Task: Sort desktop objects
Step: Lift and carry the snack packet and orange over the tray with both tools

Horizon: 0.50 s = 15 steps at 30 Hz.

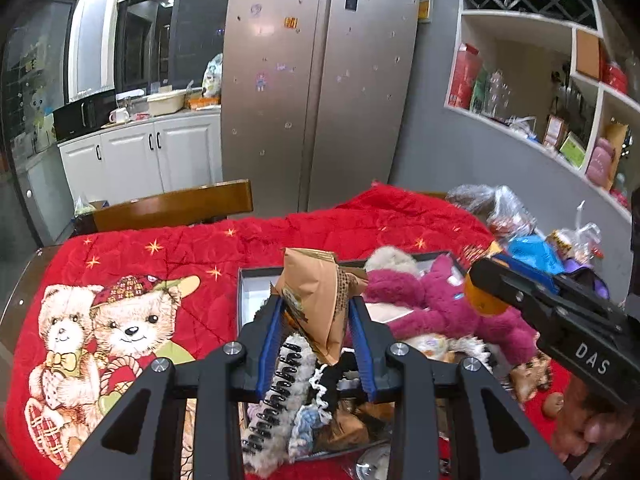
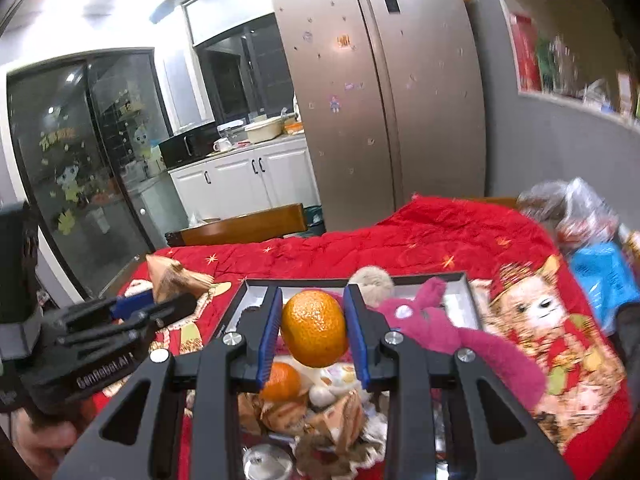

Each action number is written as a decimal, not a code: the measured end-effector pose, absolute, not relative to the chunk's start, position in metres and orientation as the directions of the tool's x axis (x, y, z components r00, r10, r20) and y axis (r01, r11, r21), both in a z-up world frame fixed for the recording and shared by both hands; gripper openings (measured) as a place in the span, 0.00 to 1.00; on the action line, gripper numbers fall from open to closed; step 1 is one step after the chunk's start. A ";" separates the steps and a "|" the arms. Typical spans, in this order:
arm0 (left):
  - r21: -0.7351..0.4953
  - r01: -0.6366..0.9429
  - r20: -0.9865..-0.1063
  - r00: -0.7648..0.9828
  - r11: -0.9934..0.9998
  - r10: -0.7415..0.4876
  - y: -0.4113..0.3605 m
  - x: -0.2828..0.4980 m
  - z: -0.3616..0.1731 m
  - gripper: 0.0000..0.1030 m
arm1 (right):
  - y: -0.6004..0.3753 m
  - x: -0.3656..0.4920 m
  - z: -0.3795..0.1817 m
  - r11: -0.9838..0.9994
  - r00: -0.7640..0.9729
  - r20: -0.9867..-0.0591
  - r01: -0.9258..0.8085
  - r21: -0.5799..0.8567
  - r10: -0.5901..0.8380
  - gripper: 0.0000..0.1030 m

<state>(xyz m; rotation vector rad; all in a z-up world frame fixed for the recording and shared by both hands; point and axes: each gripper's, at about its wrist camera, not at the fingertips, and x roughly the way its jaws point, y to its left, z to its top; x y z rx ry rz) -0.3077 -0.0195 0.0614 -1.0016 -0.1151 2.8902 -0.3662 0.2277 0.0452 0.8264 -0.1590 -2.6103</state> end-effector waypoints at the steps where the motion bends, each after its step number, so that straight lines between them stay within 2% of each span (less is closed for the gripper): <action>1: -0.090 -0.055 -0.623 -0.776 -0.994 0.099 -0.018 -0.310 0.056 0.33 | 0.225 -0.373 0.040 -0.919 -0.746 -0.537 0.336 0.208 -0.394 0.31; 15: -0.049 -0.067 -0.674 -0.734 -0.997 0.083 -0.016 -0.326 0.020 0.33 | 0.214 -0.402 -0.006 -0.933 -0.717 -0.606 0.331 0.139 -0.345 0.31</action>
